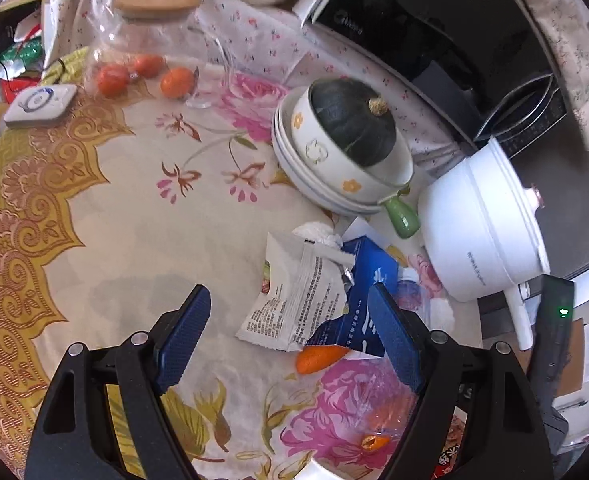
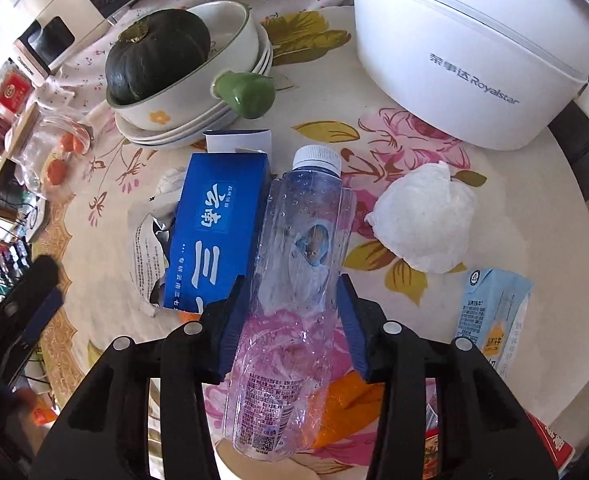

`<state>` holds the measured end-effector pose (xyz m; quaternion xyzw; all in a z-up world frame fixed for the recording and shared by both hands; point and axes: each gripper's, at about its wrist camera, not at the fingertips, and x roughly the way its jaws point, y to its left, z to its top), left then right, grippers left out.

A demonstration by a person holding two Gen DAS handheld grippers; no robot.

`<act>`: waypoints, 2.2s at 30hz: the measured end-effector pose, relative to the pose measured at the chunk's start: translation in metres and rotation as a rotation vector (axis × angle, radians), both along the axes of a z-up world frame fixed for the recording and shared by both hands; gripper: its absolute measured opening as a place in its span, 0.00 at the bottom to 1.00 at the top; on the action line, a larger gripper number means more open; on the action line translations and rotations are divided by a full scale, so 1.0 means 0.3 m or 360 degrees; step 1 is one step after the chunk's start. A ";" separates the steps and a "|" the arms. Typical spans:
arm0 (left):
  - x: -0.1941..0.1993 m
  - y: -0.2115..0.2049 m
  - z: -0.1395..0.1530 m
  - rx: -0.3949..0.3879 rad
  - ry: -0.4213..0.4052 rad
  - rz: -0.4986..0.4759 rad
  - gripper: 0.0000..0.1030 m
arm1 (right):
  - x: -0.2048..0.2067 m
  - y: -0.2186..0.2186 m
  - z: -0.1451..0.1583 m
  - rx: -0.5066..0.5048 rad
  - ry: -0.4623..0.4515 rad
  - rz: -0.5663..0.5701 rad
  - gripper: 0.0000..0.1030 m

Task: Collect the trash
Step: 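Grasp the white snack packet with the left tool while the right tool grasps the clear bottle, then lift the packet and bottle and carry both over the brown bin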

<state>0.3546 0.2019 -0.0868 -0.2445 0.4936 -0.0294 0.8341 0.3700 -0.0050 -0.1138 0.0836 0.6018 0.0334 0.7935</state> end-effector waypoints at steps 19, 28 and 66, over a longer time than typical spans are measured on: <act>0.104 -0.077 -0.183 0.0090 0.0132 -0.0076 0.40 | 0.028 -0.088 -0.081 0.0067 0.0131 -0.0061 0.40; 0.027 -0.020 -0.056 0.0039 -0.0060 0.0040 0.38 | -0.012 -0.066 0.068 0.0074 -0.0073 -0.0021 0.40; -0.611 -0.332 0.412 0.0112 -0.0555 -0.0033 0.39 | -0.665 -0.330 0.522 0.0044 -0.0823 -0.0180 0.40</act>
